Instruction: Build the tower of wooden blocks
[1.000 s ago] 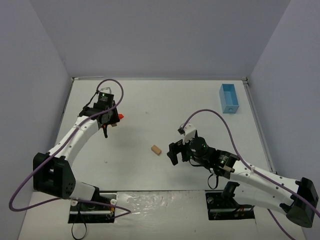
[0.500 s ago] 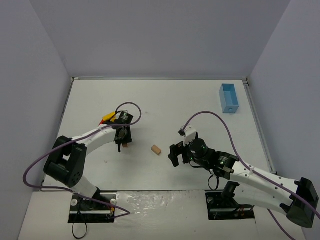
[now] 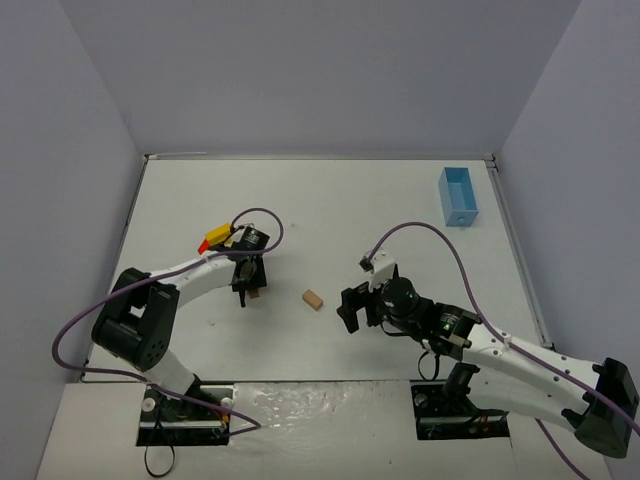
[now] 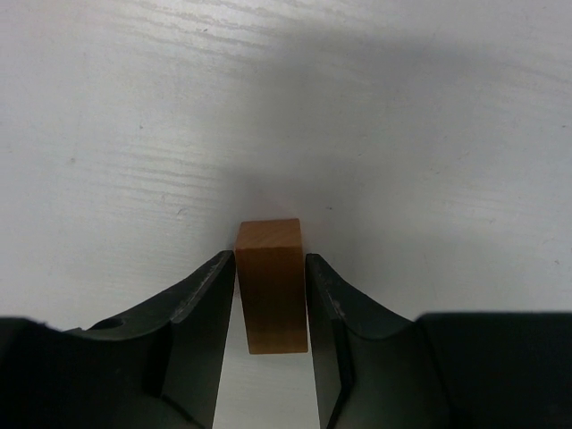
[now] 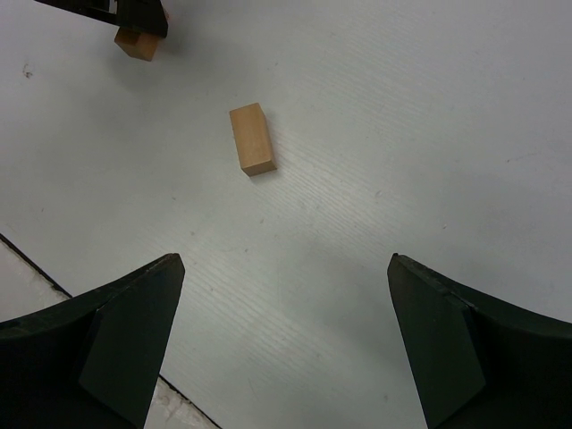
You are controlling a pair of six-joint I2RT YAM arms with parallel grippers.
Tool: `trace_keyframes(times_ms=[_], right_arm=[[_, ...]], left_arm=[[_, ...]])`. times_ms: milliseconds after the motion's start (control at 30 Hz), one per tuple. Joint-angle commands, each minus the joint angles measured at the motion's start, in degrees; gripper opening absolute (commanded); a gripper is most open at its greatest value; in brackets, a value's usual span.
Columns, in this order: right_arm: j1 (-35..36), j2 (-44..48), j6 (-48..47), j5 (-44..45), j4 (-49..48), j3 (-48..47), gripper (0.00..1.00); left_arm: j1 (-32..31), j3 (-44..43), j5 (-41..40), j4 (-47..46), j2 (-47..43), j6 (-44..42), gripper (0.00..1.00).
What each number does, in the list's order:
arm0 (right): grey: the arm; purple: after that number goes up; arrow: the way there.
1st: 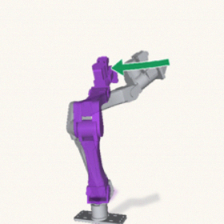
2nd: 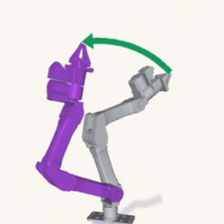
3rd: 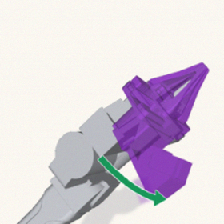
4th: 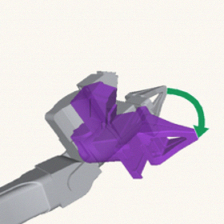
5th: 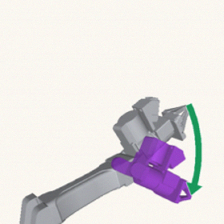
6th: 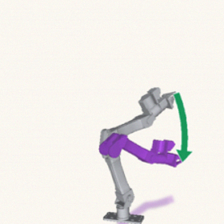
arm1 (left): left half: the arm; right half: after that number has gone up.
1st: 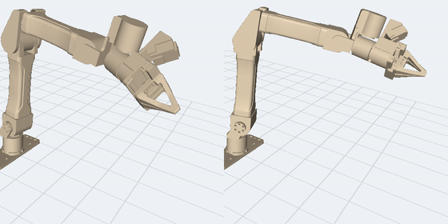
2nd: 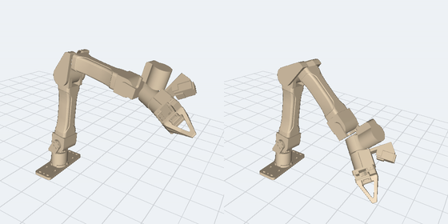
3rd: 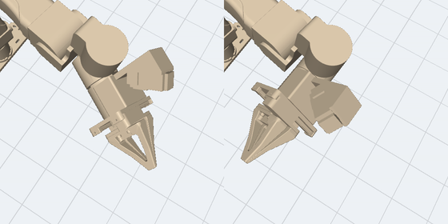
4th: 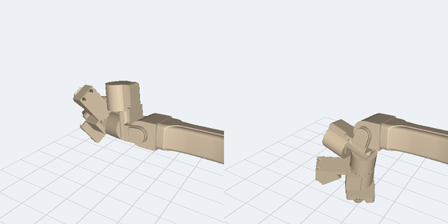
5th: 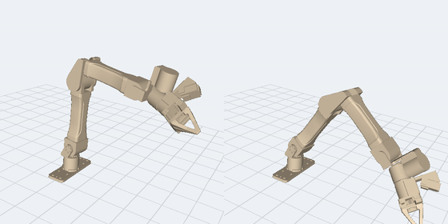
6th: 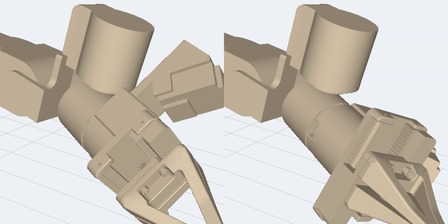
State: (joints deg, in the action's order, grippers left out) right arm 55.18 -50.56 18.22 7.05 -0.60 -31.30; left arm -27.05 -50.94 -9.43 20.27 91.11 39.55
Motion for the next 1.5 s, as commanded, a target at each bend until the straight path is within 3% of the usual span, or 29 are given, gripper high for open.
trace_keyframes(times_ms=[0,700,867,933,967,1100,1267,1467], right_arm=[[-0.07,1.17,0.59,1.74,-1.86,0.1,0.95],[-0.07,3.63,0.68,1.47,-1.9,0.98,0.95],[-0.07,3.63,0.7,1.41,-1.95,1.04,0.95],[-0.07,3.71,0.59,1.39,-1.95,1.07,0.95],[-0.07,3.72,0.59,1.31,-1.95,1.07,0.95],[-0.07,4.18,0.6,1.02,-1.94,1.09,0.95],[-0.07,5.08,0.59,0.87,-1.95,1.5,0.95],[-0.07,4.9,0.5,0.24,-1.97,1.48,0.95]], left_arm=[[-0.11,-2.76,-0.68,2.93,-3.39,0.71,0.35],[0.24,-5.75,1.7,8.03,-1.94,0.97,0.29],[0.72,-6.11,2.86,8.39,-1.93,0.5,0.22],[0.94,-6.61,3.27,8.98,-2.32,-0.06,0.15],[1.11,-6.95,3.52,9.73,-2.58,-0.97,0.03],[2.72,-10.76,5.34,12.41,-4.83,-5.05,0.0],[10.21,-20.65,11.71,18.94,-6.95,-20.08,0.0],[16.7,-36.02,6.11,27.26,-4.58,-26.62,0.0]])
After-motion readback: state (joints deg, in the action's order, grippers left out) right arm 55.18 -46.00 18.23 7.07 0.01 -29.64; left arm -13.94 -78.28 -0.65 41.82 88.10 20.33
